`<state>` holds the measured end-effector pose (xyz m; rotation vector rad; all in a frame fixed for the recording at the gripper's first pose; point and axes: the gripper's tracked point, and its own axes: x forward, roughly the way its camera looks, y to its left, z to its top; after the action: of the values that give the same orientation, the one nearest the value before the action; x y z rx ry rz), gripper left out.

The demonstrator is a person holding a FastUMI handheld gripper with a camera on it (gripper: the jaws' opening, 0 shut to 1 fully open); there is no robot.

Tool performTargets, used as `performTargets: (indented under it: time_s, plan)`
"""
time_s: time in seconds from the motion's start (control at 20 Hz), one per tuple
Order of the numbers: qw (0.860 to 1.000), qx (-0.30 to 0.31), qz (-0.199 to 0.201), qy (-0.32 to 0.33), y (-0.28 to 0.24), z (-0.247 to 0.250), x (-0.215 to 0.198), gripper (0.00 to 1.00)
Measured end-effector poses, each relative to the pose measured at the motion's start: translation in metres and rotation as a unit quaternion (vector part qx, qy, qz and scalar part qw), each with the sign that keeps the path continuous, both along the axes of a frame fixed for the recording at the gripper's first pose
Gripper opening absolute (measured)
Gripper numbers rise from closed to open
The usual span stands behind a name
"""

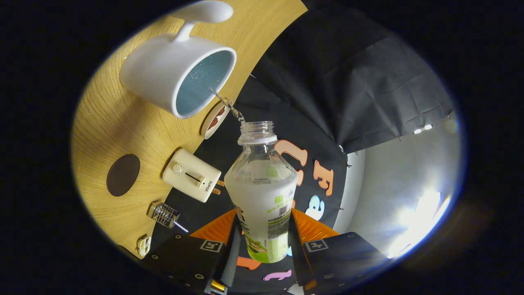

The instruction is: Take the bottle from table, then pour the juice into the cup, finally place the bottle on the coaster

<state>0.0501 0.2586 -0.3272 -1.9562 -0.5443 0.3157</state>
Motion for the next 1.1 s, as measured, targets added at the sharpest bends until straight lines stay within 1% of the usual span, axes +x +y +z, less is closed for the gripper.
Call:
performTargets:
  time_s: [0.3, 0.5, 0.6, 0.75, 0.85, 0.95, 1.0, 1.1]
  plan:
    - [1.0, -0.011, 0.017, -0.012, 0.0, 0.002, 0.003, 0.57]
    - [1.0, -0.01, 0.013, -0.007, -0.002, 0.001, 0.003, 0.58]
    - [1.0, 0.001, 0.0, 0.02, -0.003, -0.004, -0.001, 0.58]
    - [0.999, 0.003, 0.001, 0.033, 0.001, -0.011, -0.011, 0.58]
    - [0.999, 0.009, -0.002, 0.044, 0.004, -0.019, -0.008, 0.58]
    - [0.996, 0.031, -0.02, 0.077, -0.004, -0.031, -0.004, 0.58]
    - [0.992, 0.049, -0.039, 0.107, -0.011, -0.04, -0.002, 0.58]
    - [0.978, 0.098, -0.072, 0.167, -0.019, -0.055, -0.005, 0.58]
